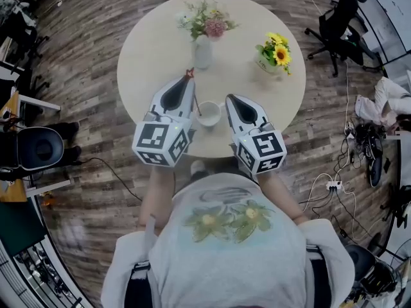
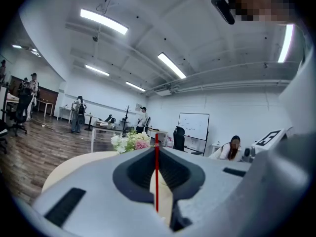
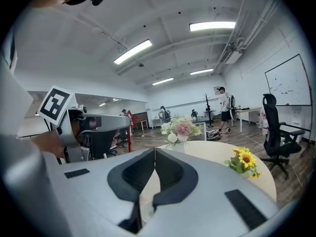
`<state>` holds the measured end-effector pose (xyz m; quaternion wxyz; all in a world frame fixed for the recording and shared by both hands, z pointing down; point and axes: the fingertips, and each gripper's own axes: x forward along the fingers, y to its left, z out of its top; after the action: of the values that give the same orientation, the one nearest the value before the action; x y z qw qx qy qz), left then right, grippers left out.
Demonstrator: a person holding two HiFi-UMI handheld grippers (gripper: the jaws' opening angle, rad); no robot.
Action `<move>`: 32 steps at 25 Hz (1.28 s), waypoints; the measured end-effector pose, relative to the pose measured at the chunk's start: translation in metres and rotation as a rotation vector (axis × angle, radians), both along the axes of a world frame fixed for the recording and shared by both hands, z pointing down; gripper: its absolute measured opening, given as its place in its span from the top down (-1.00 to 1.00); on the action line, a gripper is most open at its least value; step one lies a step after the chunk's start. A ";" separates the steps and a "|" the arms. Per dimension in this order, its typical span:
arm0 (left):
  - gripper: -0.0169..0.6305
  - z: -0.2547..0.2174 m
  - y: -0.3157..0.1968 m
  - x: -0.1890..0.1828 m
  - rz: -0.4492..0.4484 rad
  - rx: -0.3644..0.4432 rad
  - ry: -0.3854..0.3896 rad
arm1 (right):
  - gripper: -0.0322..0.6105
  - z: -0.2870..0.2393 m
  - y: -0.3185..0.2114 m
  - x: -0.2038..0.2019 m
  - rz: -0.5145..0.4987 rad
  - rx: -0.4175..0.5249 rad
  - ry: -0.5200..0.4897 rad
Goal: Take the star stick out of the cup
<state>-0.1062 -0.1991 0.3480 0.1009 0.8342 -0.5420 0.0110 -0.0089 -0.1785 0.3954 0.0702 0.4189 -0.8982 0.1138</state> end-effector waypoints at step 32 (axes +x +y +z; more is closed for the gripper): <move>0.89 0.030 0.029 -0.038 -0.048 -0.019 -0.010 | 0.85 0.000 -0.001 -0.024 -0.042 -0.006 0.001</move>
<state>-0.1442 -0.1704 0.3781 0.1060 0.8201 -0.5620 0.0180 -0.0328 -0.1798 0.3956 0.0744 0.3996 -0.9064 0.1150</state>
